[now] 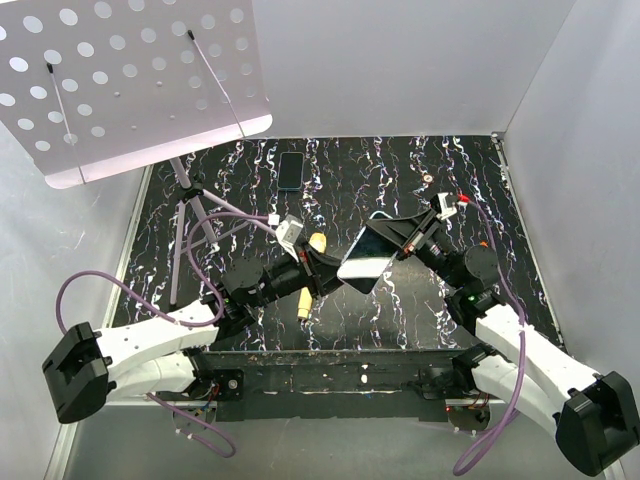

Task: Take the phone out of the phone case
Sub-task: Remove the phone case from the phone.

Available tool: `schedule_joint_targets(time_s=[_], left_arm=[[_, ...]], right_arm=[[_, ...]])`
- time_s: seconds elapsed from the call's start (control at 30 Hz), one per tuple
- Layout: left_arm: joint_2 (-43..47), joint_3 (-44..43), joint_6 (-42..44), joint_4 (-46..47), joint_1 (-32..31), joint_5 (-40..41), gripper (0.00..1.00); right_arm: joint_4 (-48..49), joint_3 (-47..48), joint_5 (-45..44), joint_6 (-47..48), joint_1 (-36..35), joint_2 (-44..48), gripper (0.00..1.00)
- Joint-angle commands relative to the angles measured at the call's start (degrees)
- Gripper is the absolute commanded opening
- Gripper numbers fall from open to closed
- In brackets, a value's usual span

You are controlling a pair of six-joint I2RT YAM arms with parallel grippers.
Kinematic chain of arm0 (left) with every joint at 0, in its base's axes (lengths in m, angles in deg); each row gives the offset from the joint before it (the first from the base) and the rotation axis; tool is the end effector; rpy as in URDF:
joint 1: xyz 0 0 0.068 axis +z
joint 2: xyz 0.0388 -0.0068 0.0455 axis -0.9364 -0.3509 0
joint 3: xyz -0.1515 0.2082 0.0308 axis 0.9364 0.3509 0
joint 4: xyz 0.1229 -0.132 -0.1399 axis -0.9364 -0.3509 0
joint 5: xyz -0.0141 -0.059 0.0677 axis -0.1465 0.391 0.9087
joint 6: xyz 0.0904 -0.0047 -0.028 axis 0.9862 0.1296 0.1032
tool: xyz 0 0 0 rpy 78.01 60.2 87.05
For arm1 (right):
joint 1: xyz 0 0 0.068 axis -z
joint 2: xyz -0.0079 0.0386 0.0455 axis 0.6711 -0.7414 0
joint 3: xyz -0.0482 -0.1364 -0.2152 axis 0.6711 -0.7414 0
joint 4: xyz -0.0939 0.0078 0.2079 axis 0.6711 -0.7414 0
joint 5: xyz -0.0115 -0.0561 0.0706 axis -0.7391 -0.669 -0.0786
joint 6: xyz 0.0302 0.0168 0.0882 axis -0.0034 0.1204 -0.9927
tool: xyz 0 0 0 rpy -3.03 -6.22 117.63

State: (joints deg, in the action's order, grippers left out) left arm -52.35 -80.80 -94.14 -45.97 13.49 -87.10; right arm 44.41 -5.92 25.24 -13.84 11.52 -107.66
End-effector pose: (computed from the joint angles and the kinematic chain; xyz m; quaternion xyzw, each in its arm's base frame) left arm 0.1330 -0.2272 0.3049 0.1603 0.6429 -0.6018 0.4459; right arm 0.1653 0.1320 0.3420 0.1285 0.5314 0.7658 0.3385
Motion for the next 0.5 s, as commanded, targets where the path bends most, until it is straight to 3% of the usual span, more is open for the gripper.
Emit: schedule_joint_targets(time_s=[0.0, 0.13, 0.37, 0.4, 0.47], left_arm=[[-2.98, 2.32, 17.85, -6.42, 3.67, 25.91, 0.0], [-2.9, 3.73, 16.89, -4.05, 3.58, 25.41, 0.0], [-1.14, -0.83, 6.71, -13.34, 3.76, 8.99, 0.0], [-0.53, -1.36, 5.74, -15.36, 3.76, 7.13, 0.02], [1.4, -1.98, 4.07, -18.97, 3.76, 4.57, 0.19]], right_arm=[[11.88, -1.12, -5.04, -19.5, -2.24, 1.95, 0.01], [11.46, -0.43, -6.81, -17.85, -2.24, 2.04, 0.01], [5.74, 1.07, -1.62, -8.89, -1.45, 0.54, 0.01], [4.52, 0.72, -0.92, -7.66, -1.1, 0.55, 0.01], [4.24, 0.11, 1.27, -5.81, 0.04, 0.72, 0.01]])
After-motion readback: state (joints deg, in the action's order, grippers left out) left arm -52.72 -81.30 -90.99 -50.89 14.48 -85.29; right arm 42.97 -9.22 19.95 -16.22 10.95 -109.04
